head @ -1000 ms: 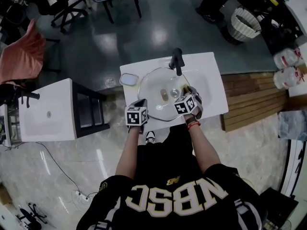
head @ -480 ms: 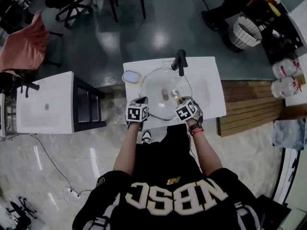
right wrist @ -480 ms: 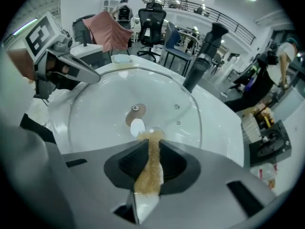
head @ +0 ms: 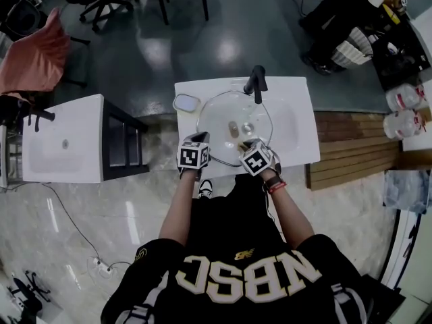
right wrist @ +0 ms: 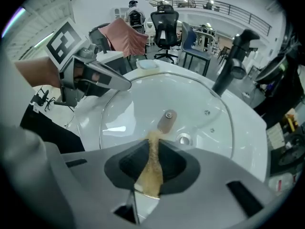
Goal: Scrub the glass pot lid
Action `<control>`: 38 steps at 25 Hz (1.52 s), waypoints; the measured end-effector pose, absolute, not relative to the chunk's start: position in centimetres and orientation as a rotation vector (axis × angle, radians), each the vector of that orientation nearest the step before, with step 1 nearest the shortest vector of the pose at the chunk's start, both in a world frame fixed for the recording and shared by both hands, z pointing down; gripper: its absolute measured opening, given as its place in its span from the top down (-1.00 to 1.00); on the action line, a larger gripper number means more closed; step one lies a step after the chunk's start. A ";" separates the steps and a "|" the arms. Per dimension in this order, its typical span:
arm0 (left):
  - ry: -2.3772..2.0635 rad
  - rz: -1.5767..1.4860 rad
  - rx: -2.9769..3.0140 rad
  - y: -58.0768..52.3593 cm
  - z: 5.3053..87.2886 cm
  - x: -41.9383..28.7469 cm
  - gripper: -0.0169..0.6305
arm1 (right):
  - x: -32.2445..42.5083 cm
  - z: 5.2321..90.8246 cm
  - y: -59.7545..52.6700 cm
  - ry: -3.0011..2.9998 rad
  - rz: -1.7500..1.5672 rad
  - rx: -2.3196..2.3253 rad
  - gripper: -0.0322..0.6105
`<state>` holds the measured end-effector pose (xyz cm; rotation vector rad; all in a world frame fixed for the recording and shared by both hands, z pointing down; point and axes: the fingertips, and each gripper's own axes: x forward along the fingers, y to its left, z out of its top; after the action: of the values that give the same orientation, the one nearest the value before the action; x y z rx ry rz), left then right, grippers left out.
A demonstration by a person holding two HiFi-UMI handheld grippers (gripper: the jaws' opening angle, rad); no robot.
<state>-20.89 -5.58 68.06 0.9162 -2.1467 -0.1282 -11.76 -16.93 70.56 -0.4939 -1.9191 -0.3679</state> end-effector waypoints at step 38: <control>-2.150 -0.281 0.835 -4.1 67.9 -20.8 0.91 | -20.4 70.0 -6.0 -2.024 -0.046 -0.809 0.73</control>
<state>-20.77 -4.06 67.87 0.8349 -2.1504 -0.2806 -20.36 -5.97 70.04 -0.8089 -2.0235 -0.0456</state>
